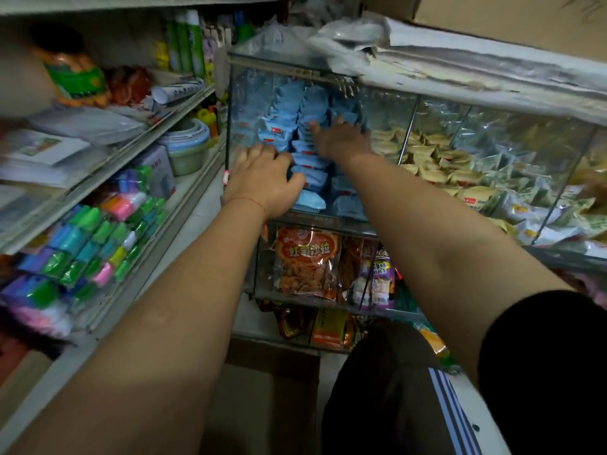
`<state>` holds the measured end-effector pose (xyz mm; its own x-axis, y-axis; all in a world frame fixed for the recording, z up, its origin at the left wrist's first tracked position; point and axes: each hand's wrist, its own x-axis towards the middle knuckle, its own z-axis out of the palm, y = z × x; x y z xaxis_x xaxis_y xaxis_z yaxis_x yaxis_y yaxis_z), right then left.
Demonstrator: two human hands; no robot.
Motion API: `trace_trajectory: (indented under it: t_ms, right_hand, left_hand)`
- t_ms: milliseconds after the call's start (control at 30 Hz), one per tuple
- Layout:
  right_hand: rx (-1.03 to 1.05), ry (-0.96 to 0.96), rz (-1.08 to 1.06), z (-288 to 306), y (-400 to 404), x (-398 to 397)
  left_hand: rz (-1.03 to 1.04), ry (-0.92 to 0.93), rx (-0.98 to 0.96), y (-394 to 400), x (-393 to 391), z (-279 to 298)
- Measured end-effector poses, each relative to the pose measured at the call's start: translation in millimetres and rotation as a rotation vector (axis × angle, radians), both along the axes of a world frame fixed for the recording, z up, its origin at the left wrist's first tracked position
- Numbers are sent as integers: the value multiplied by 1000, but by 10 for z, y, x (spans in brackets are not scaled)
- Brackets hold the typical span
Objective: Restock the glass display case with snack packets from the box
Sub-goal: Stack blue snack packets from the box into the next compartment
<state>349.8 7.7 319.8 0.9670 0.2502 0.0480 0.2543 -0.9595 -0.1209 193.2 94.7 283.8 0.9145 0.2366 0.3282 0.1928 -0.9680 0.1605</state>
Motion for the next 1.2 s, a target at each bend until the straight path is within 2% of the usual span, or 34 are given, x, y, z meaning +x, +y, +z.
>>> trace_trajectory:
  t_ms: [233,433,733,867,1200]
  right_hand:
    - [-56,32,15,-38,114,127]
    - [-144,44,-54,-76,48,89]
    - [-45,18,-63,-87,82,177]
    - [-116,45,-24,-80,101,206]
    - [-147,88,-55,-101,118,197]
  left_hand:
    - [-2,-43,34,54,46,42]
    - [-6,-36,21,10,18,2]
    - [-2,-43,30,10,18,28]
    - [0,-52,21,8,15,25]
    - [-7,-59,20,29,7,34]
